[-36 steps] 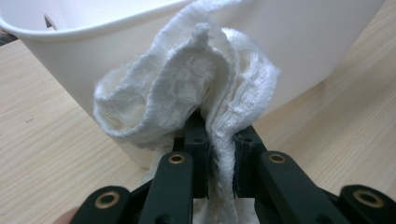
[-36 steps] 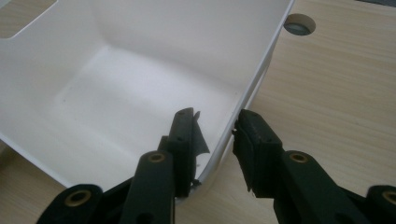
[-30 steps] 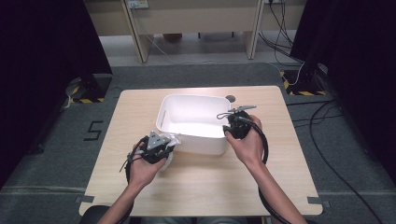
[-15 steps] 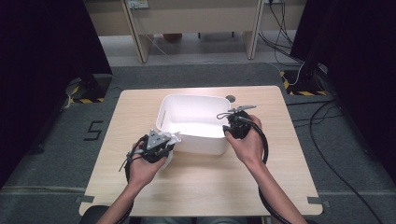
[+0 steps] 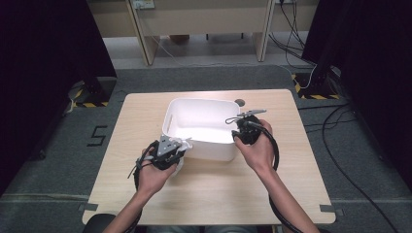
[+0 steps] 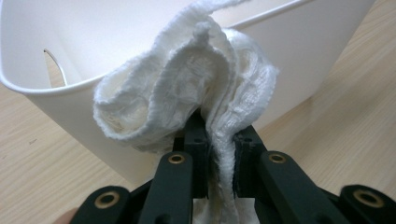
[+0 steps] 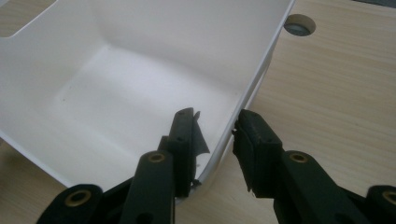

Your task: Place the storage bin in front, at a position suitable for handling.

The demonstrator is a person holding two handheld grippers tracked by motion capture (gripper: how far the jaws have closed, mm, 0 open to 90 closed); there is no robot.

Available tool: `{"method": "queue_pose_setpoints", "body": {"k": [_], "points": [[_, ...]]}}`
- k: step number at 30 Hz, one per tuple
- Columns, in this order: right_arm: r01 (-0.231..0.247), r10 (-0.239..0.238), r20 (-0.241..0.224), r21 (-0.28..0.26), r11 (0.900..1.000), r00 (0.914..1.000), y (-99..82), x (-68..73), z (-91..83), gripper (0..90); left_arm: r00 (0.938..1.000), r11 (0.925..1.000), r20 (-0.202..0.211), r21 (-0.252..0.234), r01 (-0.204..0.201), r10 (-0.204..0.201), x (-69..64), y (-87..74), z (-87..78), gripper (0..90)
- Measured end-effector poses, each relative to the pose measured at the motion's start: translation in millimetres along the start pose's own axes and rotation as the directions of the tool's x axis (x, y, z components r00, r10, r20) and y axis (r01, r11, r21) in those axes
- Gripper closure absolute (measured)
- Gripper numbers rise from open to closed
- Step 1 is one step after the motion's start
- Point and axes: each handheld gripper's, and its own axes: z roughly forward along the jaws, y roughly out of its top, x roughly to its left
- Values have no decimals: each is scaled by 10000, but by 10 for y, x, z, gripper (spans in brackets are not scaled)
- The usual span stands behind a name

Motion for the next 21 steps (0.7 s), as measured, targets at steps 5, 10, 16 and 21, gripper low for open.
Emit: {"method": "queue_pose_setpoints", "body": {"k": [5,10,16,21], "points": [[54,-54,12,-10,10000,10000,0,6,1,685,10000,10000,4,-10,12,-12,-4,-5,10,795],[48,-48,13,-39,10000,10000,-1,6,3,685,10000,10000,34,7,16,-16,-9,-25,28,795],[19,-19,5,-56,10000,10000,-2,6,4,684,10000,10000,37,26,-9,9,-16,-34,46,795],[15,-15,4,-61,10000,10000,0,8,6,683,10000,10000,-28,51,-15,15,-20,-49,67,795]]}}
